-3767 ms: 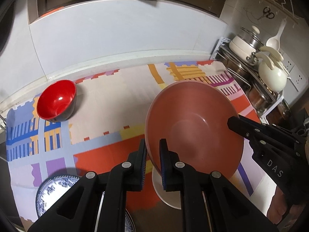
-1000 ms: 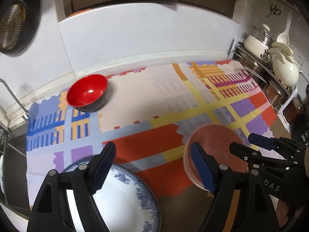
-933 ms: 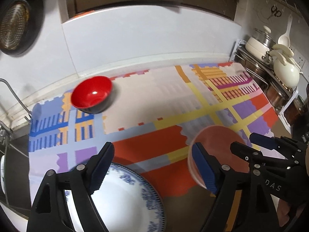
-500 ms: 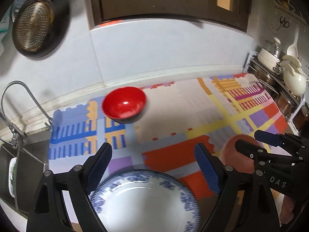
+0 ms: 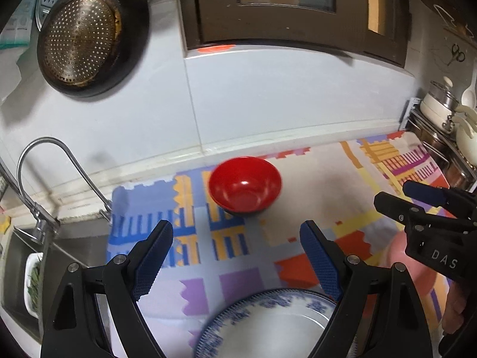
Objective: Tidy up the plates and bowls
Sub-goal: 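Move both grippers to the rim of the red bowl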
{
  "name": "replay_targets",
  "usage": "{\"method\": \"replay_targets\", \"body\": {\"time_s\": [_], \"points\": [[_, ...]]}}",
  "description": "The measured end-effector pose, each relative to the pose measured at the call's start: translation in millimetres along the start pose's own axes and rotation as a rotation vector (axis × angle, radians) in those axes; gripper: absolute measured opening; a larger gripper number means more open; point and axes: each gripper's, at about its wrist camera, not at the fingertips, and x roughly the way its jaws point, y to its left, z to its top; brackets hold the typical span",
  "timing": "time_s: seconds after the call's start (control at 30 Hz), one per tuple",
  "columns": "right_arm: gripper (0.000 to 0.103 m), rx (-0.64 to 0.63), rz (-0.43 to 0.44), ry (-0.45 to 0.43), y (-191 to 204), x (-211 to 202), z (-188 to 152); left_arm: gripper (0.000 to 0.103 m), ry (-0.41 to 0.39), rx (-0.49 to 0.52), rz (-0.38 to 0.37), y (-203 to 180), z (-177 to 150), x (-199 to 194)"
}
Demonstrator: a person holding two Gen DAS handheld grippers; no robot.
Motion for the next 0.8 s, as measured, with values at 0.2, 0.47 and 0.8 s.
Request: {"method": "replay_targets", "body": {"time_s": [0.2,0.47,0.8], "points": [[0.057,-0.007,0.008,-0.014,15.1,18.6,18.2,0.087,-0.001,0.015,0.02,18.6,12.8,19.0],[0.057,-0.004,0.017,0.01,28.4,60.1,39.8,0.087,0.037,0.033,0.029,37.2,25.0,62.4],[0.057,-0.003,0.021,0.072,40.8,113.3,51.7,0.087,0.108,0.046,0.001,52.9,29.3,126.2]]}}
